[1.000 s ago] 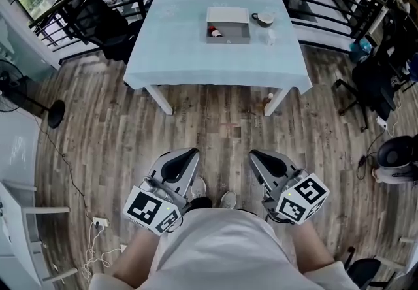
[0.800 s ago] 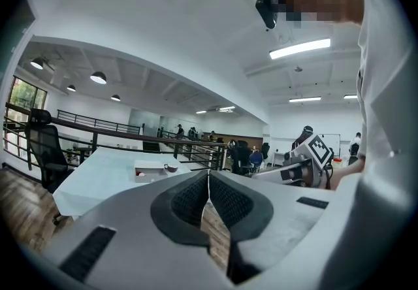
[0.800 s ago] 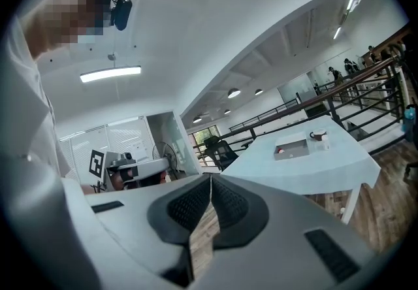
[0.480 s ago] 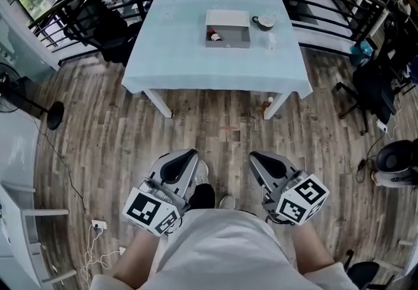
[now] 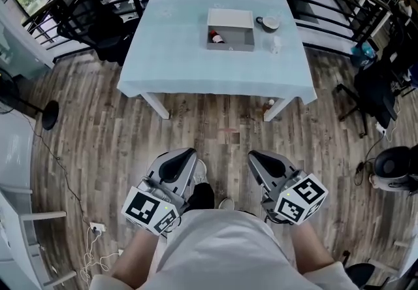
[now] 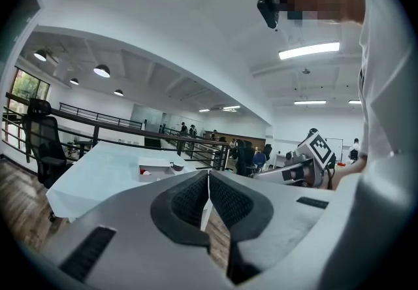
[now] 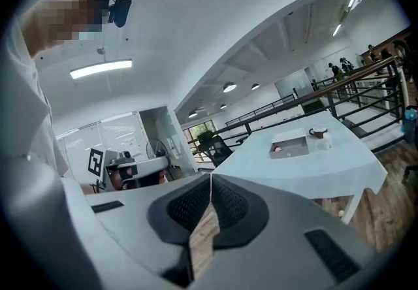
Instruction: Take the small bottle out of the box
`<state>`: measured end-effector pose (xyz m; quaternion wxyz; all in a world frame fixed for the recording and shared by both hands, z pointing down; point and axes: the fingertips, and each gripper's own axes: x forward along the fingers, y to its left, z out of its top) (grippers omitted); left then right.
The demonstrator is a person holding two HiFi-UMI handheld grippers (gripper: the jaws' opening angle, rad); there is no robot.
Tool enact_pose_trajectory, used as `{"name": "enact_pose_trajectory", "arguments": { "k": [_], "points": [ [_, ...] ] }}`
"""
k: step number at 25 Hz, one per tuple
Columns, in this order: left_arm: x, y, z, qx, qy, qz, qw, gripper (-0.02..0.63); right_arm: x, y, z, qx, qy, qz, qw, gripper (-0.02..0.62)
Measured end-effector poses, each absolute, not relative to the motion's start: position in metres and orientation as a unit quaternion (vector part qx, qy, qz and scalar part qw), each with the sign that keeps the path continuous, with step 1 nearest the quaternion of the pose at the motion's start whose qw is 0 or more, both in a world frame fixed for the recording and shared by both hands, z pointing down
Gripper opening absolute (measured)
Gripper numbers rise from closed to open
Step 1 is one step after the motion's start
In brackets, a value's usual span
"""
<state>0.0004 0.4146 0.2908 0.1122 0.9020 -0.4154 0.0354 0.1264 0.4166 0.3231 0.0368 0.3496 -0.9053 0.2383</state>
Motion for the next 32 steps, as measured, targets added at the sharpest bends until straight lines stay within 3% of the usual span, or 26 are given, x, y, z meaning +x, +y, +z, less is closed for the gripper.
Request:
{"name": "enact_pose_trajectory", "arguments": {
  "k": [32],
  "points": [
    [-0.1,0.176,0.315,0.919,-0.362,0.043,0.148,0.023,0.027,0.187,0.335,0.414,-0.872,0.257,0.049,0.023]
  ]
}}
